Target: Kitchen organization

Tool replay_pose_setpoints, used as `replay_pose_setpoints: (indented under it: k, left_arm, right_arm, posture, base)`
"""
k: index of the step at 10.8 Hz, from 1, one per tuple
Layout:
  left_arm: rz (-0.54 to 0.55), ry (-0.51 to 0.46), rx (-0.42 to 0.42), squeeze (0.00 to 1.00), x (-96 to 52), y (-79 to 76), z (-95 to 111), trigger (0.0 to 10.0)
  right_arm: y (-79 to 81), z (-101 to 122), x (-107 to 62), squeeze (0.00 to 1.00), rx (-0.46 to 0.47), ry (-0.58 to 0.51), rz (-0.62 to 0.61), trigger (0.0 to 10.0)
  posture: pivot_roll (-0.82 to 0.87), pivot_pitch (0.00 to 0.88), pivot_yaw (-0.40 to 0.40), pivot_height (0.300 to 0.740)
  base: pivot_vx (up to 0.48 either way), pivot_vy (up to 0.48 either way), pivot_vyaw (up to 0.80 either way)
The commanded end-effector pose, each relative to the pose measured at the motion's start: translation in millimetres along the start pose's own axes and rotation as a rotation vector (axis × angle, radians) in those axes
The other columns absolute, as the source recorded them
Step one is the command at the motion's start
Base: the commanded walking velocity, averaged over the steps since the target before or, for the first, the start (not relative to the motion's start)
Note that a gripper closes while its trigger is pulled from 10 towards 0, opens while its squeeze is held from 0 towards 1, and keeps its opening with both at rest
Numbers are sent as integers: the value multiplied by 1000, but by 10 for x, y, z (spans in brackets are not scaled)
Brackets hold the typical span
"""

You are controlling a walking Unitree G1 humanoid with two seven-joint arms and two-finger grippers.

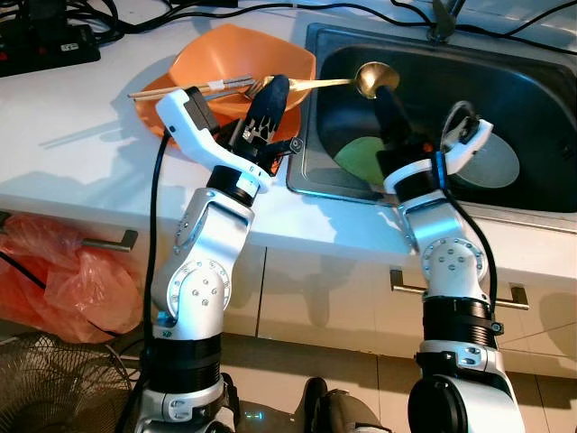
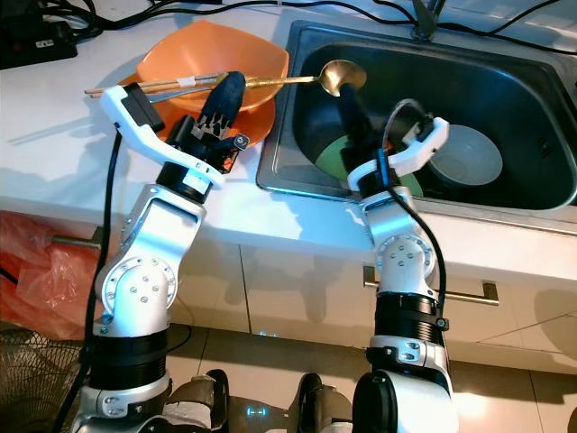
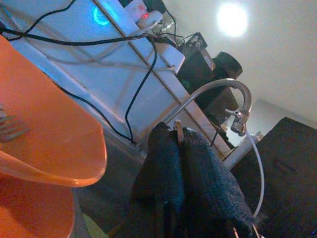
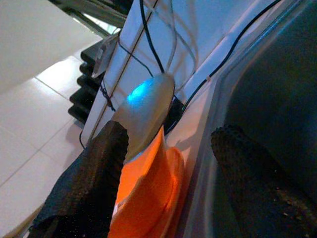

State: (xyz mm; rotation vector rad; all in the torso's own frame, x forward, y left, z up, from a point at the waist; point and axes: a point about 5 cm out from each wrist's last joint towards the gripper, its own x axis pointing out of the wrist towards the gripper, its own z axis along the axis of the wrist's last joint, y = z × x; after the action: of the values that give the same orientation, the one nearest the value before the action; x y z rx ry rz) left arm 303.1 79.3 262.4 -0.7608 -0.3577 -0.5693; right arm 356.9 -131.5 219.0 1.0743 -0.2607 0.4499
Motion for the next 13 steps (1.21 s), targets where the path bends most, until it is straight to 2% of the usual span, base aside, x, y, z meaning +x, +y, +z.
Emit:
replay_pose_setpoints:
  k: [1, 10, 12, 13]
  left_arm:
    - [-15, 14, -2, 0, -14, -56, -23, 10000]
    - [-31, 77, -4, 0, -30, -49, -95, 10000]
    - [-31, 80, -4, 0, -29, -56, -107, 10000]
    - [-29, 83, -5, 0, -29, -52, -113, 10000]
  right_arm:
    - [7, 54, 16, 0, 8, -24, 0, 10000]
    - [59, 52, 44, 0, 58, -35, 26, 10000]
    - [60, 59, 42, 0, 61, -38, 26, 0]
    - [68, 60, 40, 0, 66, -39, 34, 0]
  posture:
    - [245, 203, -83, 740]
    - [243, 206, -80, 740]
    - [242, 207, -80, 740]
    - [241, 207, -80, 740]
  base:
    - [0, 0, 0]
    - [0, 0, 0]
    - [0, 0, 0]
    - [0, 0, 0]
